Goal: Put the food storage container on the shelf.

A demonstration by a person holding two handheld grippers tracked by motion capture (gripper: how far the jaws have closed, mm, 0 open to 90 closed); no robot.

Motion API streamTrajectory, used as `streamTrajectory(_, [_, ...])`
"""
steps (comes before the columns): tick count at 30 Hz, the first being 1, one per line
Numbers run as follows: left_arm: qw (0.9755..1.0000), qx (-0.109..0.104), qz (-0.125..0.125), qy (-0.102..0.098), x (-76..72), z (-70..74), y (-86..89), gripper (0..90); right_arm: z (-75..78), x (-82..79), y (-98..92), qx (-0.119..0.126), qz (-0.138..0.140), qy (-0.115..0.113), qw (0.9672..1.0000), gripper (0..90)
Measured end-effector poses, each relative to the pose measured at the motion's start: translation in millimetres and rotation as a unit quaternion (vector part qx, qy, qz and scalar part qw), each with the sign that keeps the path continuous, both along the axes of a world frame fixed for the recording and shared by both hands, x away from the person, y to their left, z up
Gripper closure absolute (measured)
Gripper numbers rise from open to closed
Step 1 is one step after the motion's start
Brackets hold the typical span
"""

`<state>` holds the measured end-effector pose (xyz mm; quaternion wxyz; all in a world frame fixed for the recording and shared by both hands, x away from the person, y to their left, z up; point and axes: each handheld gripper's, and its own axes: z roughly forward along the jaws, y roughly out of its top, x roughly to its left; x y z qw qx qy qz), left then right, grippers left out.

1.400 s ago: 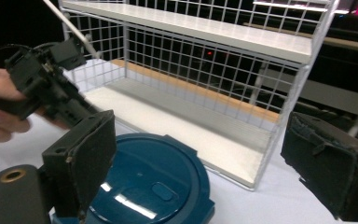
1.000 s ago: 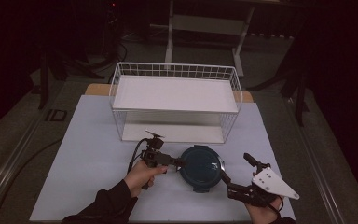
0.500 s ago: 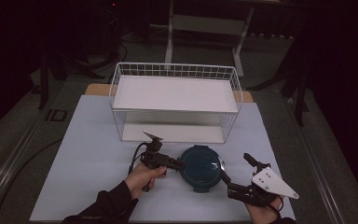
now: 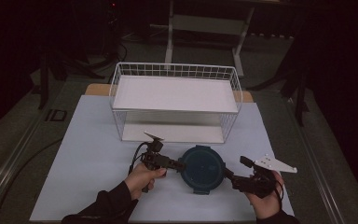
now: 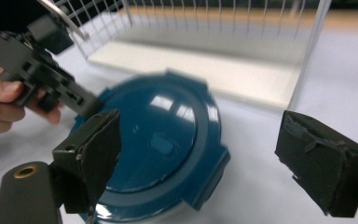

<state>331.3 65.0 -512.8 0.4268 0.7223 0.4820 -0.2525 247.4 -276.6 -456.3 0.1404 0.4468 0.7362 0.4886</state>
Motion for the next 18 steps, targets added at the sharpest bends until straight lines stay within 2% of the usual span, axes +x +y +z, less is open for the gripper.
streamTrajectory(1, [1.0000,0.000,-0.001,-0.004,-1.0,0.3,0.1,53.1,-6.8,7.7,-4.6,0.024,0.008,0.044,0.9987,17.6])
streamTrajectory(2, [1.0000,0.000,-0.004,-0.008,-1.9,0.8,0.4,53.2,-10.4,11.4,-6.6,0.039,0.014,0.064,0.9971,20.0])
streamTrajectory(3, [0.9999,-0.001,-0.006,-0.013,-3.1,1.1,0.5,53.2,-10.4,11.4,-6.6,0.039,0.014,0.064,0.9971,20.0])
streamTrajectory(4, [0.9998,-0.002,-0.007,-0.017,-4.2,1.4,0.8,53.9,-16.6,17.3,-10.2,0.061,0.018,0.097,0.9933,21.5])
streamTrajectory(5, [0.9997,-0.001,-0.010,-0.022,-5.0,2.0,1.0,53.9,-16.6,17.3,-10.2,0.061,0.018,0.097,0.9933,21.5])
streamTrajectory(7, [0.9994,-0.002,-0.014,-0.030,-7.5,3.2,1.2,54.5,-21.8,22.3,-12.7,0.078,0.031,0.122,0.9890,24.1])
streamTrajectory(8, [0.9994,-0.002,-0.014,-0.030,-7.5,3.2,1.2,54.7,-21.8,22.3,-12.7,0.078,0.031,0.122,0.9890,24.1])
streamTrajectory(9, [0.9990,-0.001,-0.019,-0.041,-10.3,4.5,1.5,55.1,-28.3,26.8,-15.5,0.099,0.043,0.154,0.9822,30.1])
streamTrajectory(13, [0.9987,-0.002,-0.021,-0.046,-13.4,4.7,2.8,55.5,-33.9,29.1,-16.7,0.117,0.055,0.181,0.9748,33.6])
streamTrajectory(15, [0.9983,-0.001,-0.024,-0.053,-14.6,4.6,3.5,55.7,-36.4,30.1,-17.2,0.124,0.064,0.195,0.9708,39.0])
streamTrajectory(18, [0.9981,-0.003,-0.026,-0.056,-16.3,4.6,4.1,56.0,-38.2,31.1,-17.8,0.130,0.070,0.205,0.9676,45.6])
